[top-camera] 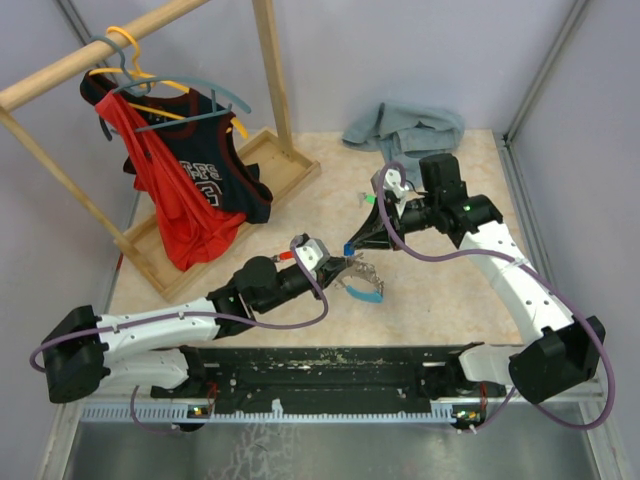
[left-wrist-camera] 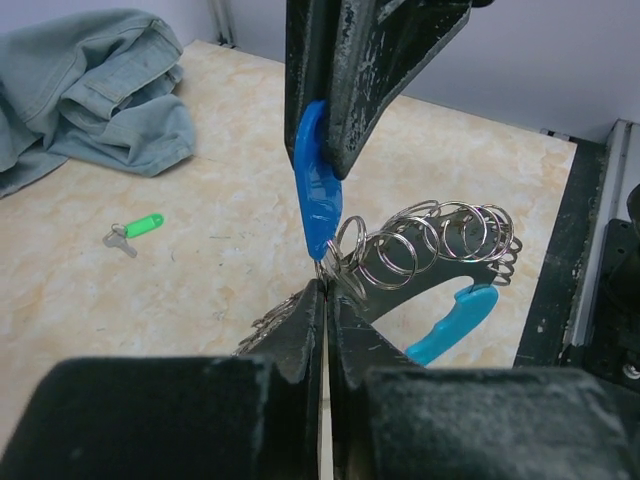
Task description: Remove the keys from the keyring
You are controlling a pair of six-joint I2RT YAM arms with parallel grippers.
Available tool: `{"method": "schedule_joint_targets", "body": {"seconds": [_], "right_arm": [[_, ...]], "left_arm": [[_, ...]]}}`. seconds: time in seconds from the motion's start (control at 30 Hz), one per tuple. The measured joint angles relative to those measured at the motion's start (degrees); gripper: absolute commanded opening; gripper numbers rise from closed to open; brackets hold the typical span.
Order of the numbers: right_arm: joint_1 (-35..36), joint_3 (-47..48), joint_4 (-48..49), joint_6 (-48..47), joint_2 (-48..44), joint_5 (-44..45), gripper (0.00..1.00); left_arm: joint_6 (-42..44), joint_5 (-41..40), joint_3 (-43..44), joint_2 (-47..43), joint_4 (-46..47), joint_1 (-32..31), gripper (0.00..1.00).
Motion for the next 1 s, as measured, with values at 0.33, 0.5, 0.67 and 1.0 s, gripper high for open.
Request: {"method": "schedule_joint_targets", "body": {"seconds": [0.33,0.5,0.67,1.0], "right_arm": [[0.0,0.04,0.79,1.05,0.0,1.29,0.0],[-0.28,0.07,1.51,2.91,0.0,5.22,0.0],[-1.14,0.09,1.51,3.04,0.0,8.04,0.0],[-1.75,-2.49,3.04,0.35,0.02,7.52,0.0]], "left_arm": [[3.5,0.63,-0.2,0.0,0.35,-0.07,0.0],[5.73,0.59,-1.75,-0.04,1.84,-0.26,0.0],[7.17,0.17,-3.04,-0.57,3.56,-0.31,0.0],[7.52,-0.87,-5.44,-2.89,5.81,-0.61,0.0]]}}
